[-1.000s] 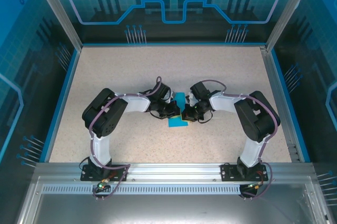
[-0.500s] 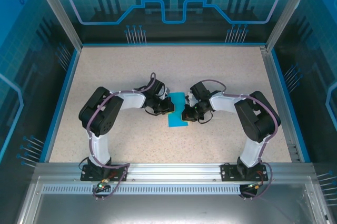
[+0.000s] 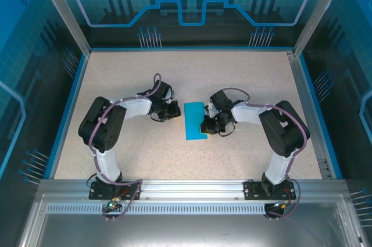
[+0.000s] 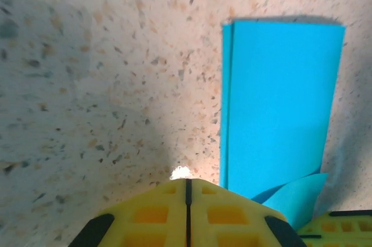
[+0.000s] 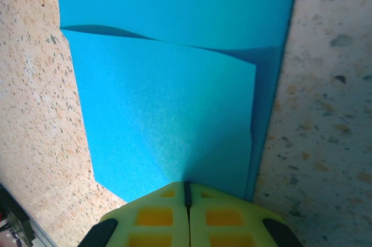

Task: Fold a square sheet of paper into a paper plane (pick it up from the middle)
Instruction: Fold the triangle a second time at the center of the table.

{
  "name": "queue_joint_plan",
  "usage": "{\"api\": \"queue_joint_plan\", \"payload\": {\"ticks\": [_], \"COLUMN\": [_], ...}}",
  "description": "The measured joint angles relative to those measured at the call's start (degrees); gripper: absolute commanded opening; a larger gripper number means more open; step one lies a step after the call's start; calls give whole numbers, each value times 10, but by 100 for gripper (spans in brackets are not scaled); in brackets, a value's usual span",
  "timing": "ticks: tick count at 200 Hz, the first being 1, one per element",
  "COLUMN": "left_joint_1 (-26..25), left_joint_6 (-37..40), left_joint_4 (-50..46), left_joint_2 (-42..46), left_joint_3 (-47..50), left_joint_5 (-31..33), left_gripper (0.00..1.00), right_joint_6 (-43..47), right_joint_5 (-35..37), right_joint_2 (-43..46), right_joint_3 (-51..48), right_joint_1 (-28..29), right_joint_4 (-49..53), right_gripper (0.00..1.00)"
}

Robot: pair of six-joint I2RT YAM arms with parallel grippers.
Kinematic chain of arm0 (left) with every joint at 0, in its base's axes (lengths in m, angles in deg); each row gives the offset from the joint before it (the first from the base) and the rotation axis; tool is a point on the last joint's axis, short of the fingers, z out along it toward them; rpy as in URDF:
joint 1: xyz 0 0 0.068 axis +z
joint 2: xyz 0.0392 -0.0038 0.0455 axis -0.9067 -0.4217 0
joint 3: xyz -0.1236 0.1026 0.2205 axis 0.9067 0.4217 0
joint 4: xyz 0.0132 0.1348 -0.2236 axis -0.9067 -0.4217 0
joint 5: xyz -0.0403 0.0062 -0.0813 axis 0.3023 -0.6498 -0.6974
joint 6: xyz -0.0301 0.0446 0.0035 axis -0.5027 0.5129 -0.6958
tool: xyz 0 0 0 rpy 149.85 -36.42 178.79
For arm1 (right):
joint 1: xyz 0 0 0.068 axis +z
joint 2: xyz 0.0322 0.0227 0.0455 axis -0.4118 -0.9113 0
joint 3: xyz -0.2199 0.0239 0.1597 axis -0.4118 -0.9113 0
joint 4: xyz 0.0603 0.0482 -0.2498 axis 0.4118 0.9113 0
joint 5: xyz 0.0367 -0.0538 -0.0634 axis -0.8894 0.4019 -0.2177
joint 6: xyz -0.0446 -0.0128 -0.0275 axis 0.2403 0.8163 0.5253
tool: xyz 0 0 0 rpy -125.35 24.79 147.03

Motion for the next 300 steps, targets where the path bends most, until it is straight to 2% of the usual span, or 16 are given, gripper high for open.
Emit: {"api": "queue_joint_plan", "payload": {"ticks": [29, 61, 152, 250, 300], "left_joint_1": [-46, -95, -95, -95, -95], "left_joint_6": [-13, -38, -60, -60, -63], "left_joint_4": [17, 48, 46, 32, 26], "left_joint_2": [33, 31, -29, -32, -32], "left_joint_3": [0, 11, 10, 0, -2], "left_joint_5": [-2, -27, -29, -26, -21], "left_gripper": [8, 8, 5, 5, 5], "right_joint_6": [0, 0, 19, 33, 41], "right_joint_5": [0, -1, 2, 7, 12], "right_joint_2": [2, 3, 18, 4, -26], "right_joint_3": [-4, -6, -14, 61, 60], "right_joint_1": [0, 0, 1, 20, 20], "right_joint_4": [-5, -9, -14, 18, 35], "right_gripper": [5, 5, 6, 7, 6]}}
